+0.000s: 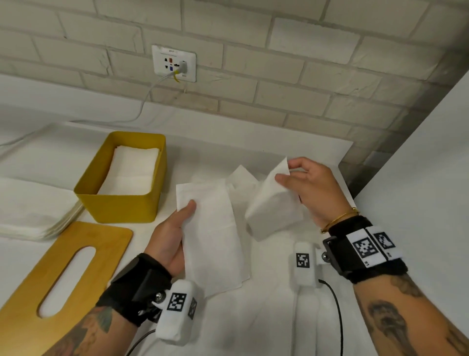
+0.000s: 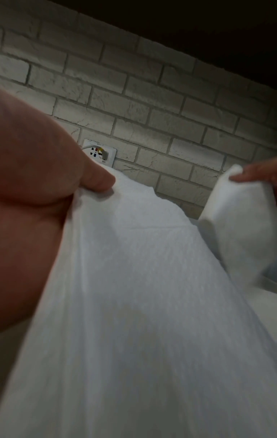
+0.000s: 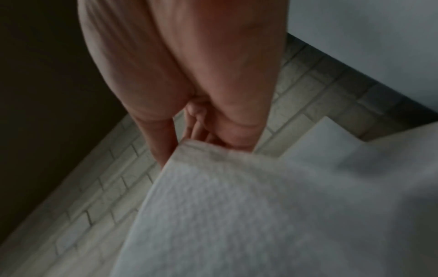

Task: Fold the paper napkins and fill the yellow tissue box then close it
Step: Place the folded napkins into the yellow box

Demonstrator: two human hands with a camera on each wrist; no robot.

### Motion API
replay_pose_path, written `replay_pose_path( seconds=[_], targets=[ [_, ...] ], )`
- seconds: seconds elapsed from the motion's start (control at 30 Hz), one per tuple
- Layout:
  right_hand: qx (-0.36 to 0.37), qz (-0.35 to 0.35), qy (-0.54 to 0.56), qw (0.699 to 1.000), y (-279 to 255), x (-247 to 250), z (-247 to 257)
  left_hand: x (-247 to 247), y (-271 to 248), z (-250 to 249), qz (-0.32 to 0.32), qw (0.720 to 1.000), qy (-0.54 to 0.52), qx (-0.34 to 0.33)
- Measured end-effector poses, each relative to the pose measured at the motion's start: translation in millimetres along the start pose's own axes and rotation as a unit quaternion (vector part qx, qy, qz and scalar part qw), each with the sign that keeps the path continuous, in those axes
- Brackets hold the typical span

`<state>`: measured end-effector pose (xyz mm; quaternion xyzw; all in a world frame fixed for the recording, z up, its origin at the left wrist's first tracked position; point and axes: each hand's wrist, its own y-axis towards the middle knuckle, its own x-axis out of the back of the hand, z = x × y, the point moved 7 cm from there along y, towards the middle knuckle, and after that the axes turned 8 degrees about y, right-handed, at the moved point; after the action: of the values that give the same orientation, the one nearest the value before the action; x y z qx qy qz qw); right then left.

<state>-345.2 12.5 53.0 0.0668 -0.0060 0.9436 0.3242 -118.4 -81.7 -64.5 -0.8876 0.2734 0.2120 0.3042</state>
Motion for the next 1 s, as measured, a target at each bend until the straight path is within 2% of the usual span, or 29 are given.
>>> replay_pose_path(
  seconds=[0.1,0.2,0.33,0.43,0.77,1.0],
  targets=[
    [0.062,0.075,0.150,0.984,-17.8,-18.9,48.6,-10.7,2.5,2.4,0.018,1.000,-0.008,0.014],
    [0.060,0.121,0.246,0.960,-30.4,-33.8,59.2,-20.1,4.8,4.8,0.041,0.999,-0.014,0.019],
    [-0.042,0.095,0.156,0.982,-30.8,-54.0,-4.0,-35.5,5.4,8.0,0.088,0.996,-0.029,0.021],
    [-0.098,0.062,0.103,0.988,-34.9,-59.5,-49.3,-41.1,1.5,8.1,0.116,0.993,-0.012,0.022],
    [-0.099,0.033,0.048,0.993,-35.0,-55.3,-72.2,-39.0,9.9,15.4,0.120,0.993,0.008,0.019],
    [-0.121,0.031,0.073,0.989,-45.3,-63.0,-74.8,-32.9,8.2,10.2,0.068,0.997,0.041,-0.003]
  ],
)
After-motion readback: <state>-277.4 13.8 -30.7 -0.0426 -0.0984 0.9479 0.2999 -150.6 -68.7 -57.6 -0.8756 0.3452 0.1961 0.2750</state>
